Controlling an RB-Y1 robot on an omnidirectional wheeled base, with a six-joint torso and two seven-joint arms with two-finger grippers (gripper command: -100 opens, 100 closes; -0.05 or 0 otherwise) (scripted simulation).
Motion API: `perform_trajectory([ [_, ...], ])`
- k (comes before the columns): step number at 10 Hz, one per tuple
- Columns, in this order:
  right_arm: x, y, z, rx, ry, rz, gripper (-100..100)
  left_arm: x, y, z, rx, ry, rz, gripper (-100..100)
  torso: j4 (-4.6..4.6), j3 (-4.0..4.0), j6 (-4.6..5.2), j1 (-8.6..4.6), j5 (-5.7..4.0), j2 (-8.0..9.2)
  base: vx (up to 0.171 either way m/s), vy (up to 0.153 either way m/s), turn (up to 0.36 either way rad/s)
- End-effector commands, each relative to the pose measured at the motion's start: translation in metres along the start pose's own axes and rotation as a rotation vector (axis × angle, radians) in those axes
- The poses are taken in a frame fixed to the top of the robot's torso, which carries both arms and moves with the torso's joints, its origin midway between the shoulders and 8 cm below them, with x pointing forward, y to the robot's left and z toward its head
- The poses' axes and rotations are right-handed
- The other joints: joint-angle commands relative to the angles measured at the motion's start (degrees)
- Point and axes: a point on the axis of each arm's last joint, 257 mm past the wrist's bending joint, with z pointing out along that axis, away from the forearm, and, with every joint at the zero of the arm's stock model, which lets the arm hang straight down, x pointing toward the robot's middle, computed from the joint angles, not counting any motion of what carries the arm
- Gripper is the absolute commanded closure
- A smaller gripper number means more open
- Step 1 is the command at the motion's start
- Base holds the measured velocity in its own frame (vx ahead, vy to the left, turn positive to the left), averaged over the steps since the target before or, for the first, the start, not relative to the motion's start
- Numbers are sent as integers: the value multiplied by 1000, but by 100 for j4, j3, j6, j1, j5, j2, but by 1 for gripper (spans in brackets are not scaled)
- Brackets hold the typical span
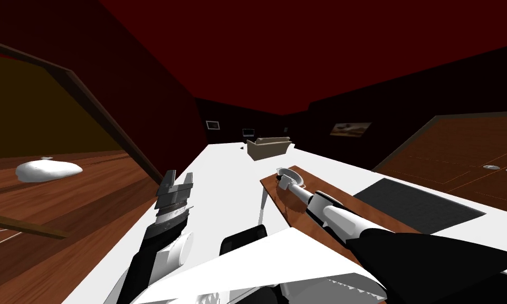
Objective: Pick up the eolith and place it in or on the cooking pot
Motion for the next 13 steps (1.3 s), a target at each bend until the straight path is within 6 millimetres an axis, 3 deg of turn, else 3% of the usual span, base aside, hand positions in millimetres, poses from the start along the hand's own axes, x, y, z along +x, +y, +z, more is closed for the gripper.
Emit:
perform_trajectory([
  [1,-24,3,-3,5,-12,-1,-100,0,0,0,0,0,0,0,0,0,0,0,0,0,-64,-12,-19],
  [2,-34,3,-5,7,-17,0,-100,0,0,0,0,0,0,0,1,2,0,0,1,3,-79,-16,-21],
  [4,-34,3,-5,7,-17,0,-100,0,0,0,0,0,0,0,1,2,1,1,0,3,-31,-7,0],
  [9,-82,8,-19,10,-34,-4,-100,0,0,0,0,0,0,0,1,2,0,1,1,3,-47,-9,-14],
  [10,-76,7,-17,8,-34,-1,-100,0,0,0,0,0,0,0,1,3,2,-2,0,5,-26,-8,-3],
  [11,-77,7,-18,10,-33,-3,0,0,0,0,0,0,0,0,-1,-2,1,1,-1,-5,0,0,0],
  [13,-77,7,-17,10,-33,-3,0,0,0,0,0,0,0,0,-4,-9,0,4,0,-16,0,0,0],
])
